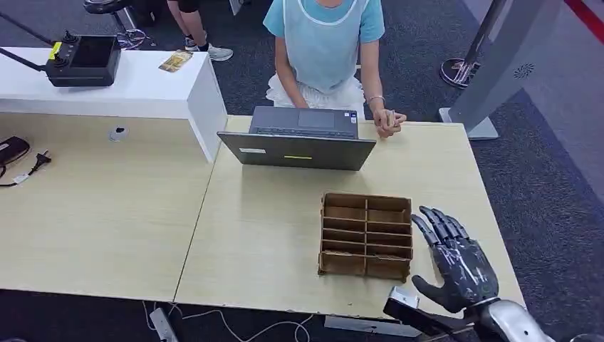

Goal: Pass the card to the sensor for recognition and then transmit it.

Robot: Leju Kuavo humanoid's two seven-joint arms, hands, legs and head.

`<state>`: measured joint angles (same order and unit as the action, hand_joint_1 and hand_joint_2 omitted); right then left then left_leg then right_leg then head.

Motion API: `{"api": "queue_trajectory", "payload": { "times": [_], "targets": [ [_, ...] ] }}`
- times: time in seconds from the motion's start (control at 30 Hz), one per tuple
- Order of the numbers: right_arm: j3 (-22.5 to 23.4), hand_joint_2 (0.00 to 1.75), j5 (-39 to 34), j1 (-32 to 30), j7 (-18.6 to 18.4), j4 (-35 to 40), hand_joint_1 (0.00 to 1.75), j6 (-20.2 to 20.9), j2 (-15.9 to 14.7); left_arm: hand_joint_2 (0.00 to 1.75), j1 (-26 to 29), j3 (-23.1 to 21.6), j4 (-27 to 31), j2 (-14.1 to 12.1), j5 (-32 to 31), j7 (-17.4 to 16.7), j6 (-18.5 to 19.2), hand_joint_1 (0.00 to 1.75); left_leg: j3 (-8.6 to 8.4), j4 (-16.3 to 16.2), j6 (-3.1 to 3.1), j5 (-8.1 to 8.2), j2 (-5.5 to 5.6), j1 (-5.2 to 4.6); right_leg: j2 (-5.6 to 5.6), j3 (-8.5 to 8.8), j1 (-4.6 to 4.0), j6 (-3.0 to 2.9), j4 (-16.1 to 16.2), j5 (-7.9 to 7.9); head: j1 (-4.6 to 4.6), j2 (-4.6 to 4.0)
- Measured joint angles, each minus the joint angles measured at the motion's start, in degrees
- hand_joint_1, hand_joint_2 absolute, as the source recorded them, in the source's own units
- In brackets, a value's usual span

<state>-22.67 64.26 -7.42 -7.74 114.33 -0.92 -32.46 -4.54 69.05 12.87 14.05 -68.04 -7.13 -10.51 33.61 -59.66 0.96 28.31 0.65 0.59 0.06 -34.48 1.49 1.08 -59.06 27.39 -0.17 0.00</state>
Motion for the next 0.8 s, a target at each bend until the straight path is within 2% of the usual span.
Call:
{"api": "queue_trajectory", "payload": {
  "times": [0.37, 0.8],
  "targets": [
    [-3.54, 1.75, 0.00, 2.73, 0.00, -3.06, 0.03, 1.03, 0.26, 0.00, -0.02, 0.00, 0.00, -0.11, -0.48, -0.02, 0.20, 0.00, 0.01, 0.00, 0.00, 0.00, 0.00, 0.00, 0.01, 0.01, 0.00, 0.00, 0.00, 0.00, 0.00, 0.00],
    [-7.17, 1.75, -1.36, 9.71, -0.66, -9.75, 0.12, 1.64, 3.43, 0.00, -0.11, 0.00, 0.00, -0.09, -0.37, -0.07, 0.20, 0.00, -0.01, 0.00, 0.00, -0.01, 0.02, 0.00, -0.03, 0.04, 0.00, 0.00, 0.00, 0.00, 0.02, 0.00]
  ]
}}
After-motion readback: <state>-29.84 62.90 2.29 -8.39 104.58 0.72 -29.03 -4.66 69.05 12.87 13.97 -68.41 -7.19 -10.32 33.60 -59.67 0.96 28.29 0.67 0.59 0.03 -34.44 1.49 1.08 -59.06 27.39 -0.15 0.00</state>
